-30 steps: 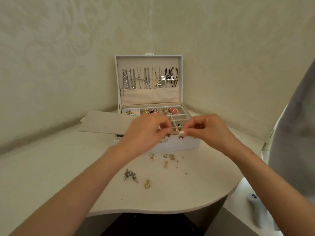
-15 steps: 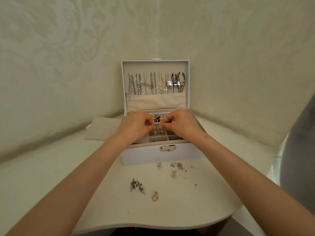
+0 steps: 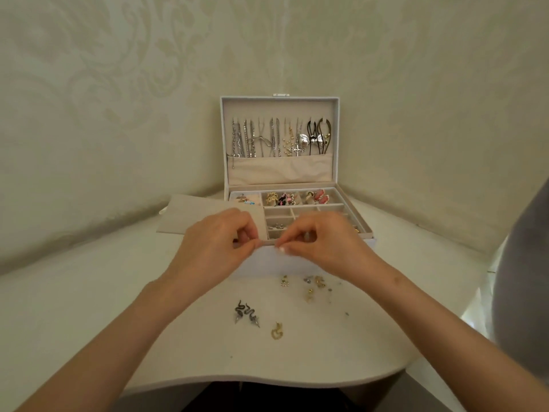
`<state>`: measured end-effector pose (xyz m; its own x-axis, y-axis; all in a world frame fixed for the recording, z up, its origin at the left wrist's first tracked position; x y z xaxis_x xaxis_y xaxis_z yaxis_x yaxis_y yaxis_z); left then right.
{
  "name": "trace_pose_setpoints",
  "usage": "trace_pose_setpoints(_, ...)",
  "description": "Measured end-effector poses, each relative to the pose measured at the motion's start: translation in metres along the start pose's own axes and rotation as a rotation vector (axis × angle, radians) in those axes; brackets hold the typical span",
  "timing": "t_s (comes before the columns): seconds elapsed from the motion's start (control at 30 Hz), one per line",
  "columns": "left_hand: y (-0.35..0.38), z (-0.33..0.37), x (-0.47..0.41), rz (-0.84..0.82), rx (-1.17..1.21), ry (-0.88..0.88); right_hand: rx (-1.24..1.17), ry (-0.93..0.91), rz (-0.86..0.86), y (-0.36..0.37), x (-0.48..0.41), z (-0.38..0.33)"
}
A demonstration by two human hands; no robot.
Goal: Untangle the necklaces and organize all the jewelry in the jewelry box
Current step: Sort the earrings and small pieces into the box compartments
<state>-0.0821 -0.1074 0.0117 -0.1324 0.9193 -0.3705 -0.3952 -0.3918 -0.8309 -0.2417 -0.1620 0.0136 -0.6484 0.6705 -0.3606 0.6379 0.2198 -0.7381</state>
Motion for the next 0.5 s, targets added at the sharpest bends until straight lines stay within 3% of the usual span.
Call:
trace_pose_setpoints(0.13, 0.000, -0.012, 0.038, -0.098, -0.027, -0.035, 0.002, -0.049, -0.194, 0.029, 0.022, -0.012)
trace_pose_setpoints(0.3, 0.004, -0.026, 0.059, -0.333, -0.035, -0.084, 0.080, -0.055, -0.315, 0.053, 0.033, -0.020)
trace_pose_setpoints(0.5, 0.013, -0.023, 0.067, -0.333, -0.075, -0.096, 0.167, -0.026, -0.333, 0.060, 0.034, -0.024)
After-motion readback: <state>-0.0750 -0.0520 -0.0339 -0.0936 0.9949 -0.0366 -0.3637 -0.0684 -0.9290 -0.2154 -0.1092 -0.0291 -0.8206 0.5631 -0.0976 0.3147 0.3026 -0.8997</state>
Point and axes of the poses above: each hand's wrist, its own x-axis away from the middle knuckle, its own y-axis out of the palm, z = x × y, the point moved 4 cm from there along -x, towards the middle knuckle, and after that the axes turned 7 degrees about -y, right-handed, at the moved point
